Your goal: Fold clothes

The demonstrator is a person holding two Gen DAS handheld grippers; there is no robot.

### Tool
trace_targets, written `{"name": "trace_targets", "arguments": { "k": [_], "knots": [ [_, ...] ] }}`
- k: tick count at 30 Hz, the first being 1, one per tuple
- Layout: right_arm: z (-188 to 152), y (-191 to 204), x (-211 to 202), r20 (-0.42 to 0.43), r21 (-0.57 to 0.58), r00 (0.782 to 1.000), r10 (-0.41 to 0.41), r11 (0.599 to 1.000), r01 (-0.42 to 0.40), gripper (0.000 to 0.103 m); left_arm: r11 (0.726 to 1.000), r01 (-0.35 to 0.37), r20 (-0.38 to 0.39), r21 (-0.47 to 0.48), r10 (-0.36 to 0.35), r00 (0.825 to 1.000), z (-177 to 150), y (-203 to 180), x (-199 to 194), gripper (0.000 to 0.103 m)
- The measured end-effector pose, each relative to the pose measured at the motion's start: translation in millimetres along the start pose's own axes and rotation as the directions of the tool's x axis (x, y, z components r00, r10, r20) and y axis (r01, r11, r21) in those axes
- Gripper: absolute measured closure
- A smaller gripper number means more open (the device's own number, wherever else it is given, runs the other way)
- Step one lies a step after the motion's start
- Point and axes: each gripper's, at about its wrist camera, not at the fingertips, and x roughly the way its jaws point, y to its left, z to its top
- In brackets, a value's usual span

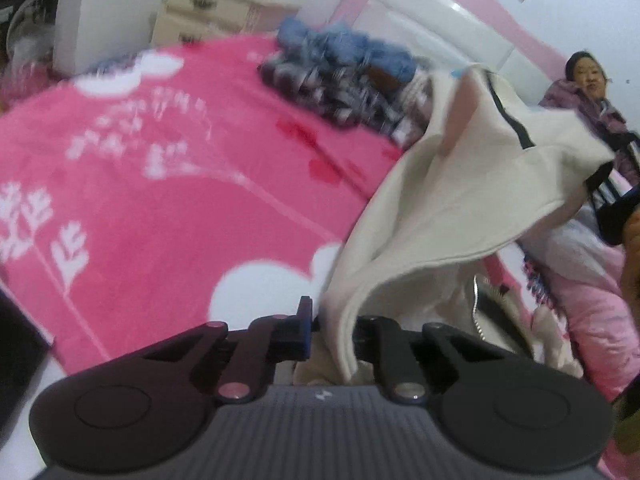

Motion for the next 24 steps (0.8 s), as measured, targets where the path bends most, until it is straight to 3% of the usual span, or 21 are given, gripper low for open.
{"name": "trace_targets", "arguments": {
  "k": [3, 5, 8, 12, 14, 18, 21, 24],
  "knots": [
    [5.9, 41.3, -9.3, 0.016, -0.043, 0.992, 0.122, 0.992, -0.121, 0.097, 1.0, -0.005, 0.12, 0.019, 0.002, 0.993, 16.1, -12.5, -24.0, 0.094],
    [9.1, 69.4, -15.8, 0.029, -0.072, 0.986, 0.166, 0.984, -0.164, 0.097, 0.999, -0.005, 0.21, 0.032, -0.002, 0.978, 34.1, -19.5, -49.5, 0.094],
    [17.3, 113.6, -21.9, 0.045, -0.149, 0.976, 0.215, 0.967, -0.206, 0.097, 0.998, 0.006, 0.34, 0.056, -0.025, 0.94, 66.6, -29.8, -94.5, 0.094],
    [28.5, 184.1, -31.6, 0.04, -0.271, 0.955, 0.293, 0.923, -0.272, 0.097, 0.993, 0.07, 0.454, 0.095, -0.106, 0.885, 117.4, -45.1, -158.8, 0.094],
    [37.4, 221.7, -32.2, 0.034, -0.338, 0.943, 0.332, 0.891, -0.302, 0.097, 0.988, 0.076, 0.525, 0.137, -0.138, 0.84, 140.2, -57.0, -193.9, 0.094],
    [51.1, 304.4, -43.6, 0.042, -0.471, 0.908, 0.417, 0.809, -0.351, 0.097, 0.97, 0.087, 0.664, 0.228, -0.22, 0.714, 179.7, -89.7, -275.8, 0.094],
    [55.9, 358.2, -55.5, 0.066, -0.51, 0.892, 0.447, 0.783, -0.354, 0.097, 0.957, 0.118, 0.725, 0.266, -0.279, 0.629, 199.5, -112.5, -332.0, 0.094],
    [47.6, 411.1, -78.8, 0.073, -0.567, 0.881, 0.467, 0.747, -0.348, 0.097, 0.947, 0.105, 0.78, 0.302, -0.309, 0.544, 205.4, -132.8, -382.5, 0.094]
  ]
}}
